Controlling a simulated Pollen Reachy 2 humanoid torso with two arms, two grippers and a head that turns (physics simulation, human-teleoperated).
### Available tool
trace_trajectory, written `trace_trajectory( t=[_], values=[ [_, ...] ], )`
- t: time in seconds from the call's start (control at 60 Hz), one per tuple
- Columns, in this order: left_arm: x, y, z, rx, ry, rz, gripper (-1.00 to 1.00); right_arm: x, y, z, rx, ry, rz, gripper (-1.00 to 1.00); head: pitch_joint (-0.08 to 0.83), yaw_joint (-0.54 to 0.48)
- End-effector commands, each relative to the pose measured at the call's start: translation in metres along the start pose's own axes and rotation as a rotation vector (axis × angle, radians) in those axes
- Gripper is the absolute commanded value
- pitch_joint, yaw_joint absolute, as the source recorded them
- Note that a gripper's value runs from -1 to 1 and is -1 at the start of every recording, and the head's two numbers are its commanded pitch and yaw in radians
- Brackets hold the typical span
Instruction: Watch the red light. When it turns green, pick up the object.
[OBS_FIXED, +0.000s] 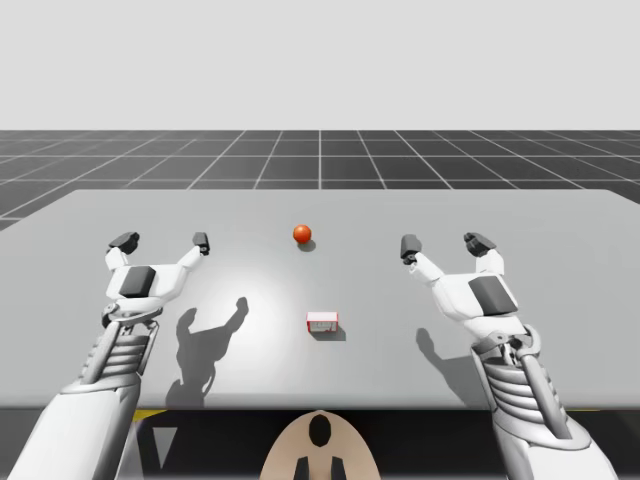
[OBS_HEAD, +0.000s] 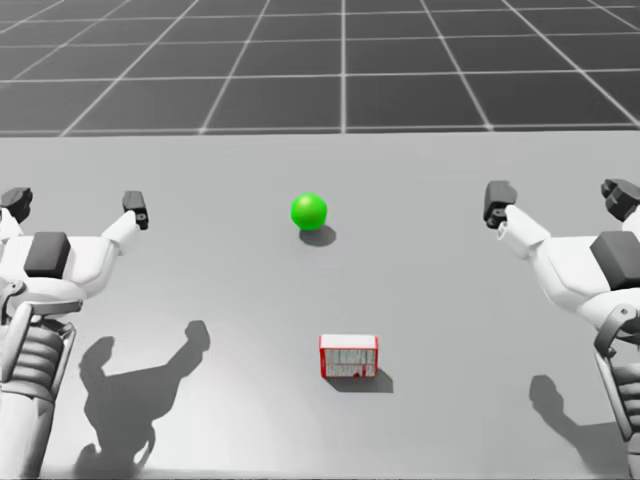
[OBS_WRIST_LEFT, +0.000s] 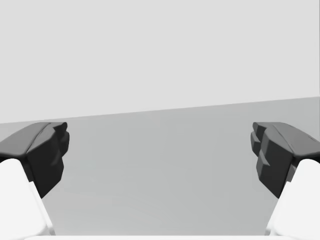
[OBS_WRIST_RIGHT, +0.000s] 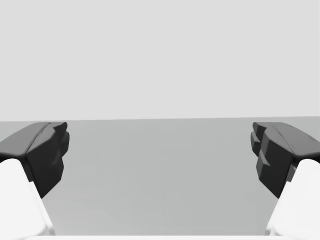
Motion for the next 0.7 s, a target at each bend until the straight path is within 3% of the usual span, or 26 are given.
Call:
trace_trajectory(
  t=[0.017,0.15,0.333,0.4,0.517,0.583,0.667,0.683,0.7],
  values=[
    [0.0,0.0,0.0,-0.002,0.0,-0.002,-1.0,-0.001,0.002,0.0,0.0,0.0,-0.015,-1.0,0.587,0.03],
    [-0.001,-0.001,0.0,-0.007,0.002,-0.005,-1.0,-0.002,0.003,0.0,0.001,0.005,-0.014,-1.0,0.677,0.0],
    [-0.001,-0.002,0.0,-0.011,0.003,-0.009,-1.0,-0.003,0.004,0.0,0.007,0.016,-0.016,-1.0,0.733,-0.01],
    [-0.001,-0.002,0.0,-0.011,0.003,-0.009,-1.0,-0.003,0.006,0.001,0.003,0.016,0.009,-1.0,0.741,-0.01],
    [-0.001,-0.002,0.0,-0.011,0.003,-0.009,-1.0,-0.001,0.011,0.003,0.08,0.039,-0.022,-1.0,0.74,-0.01],
    [-0.001,-0.002,0.0,-0.011,0.003,-0.009,-1.0,-0.001,0.017,0.007,0.121,0.037,0.034,-1.0,0.74,-0.01],
    [-0.001,-0.002,0.0,-0.009,0.007,-0.008,-1.0,0.0,0.024,0.015,0.267,0.08,-0.023,-1.0,0.743,-0.01],
    [-0.002,-0.002,0.0,-0.009,0.009,-0.008,-1.0,-0.001,0.027,0.017,0.307,0.078,-0.064,-1.0,0.743,-0.01],
    [-0.002,-0.002,0.0,-0.01,0.01,-0.009,-1.0,-0.001,0.028,0.018,0.354,0.091,-0.061,-1.0,0.744,-0.01]
  ],
)
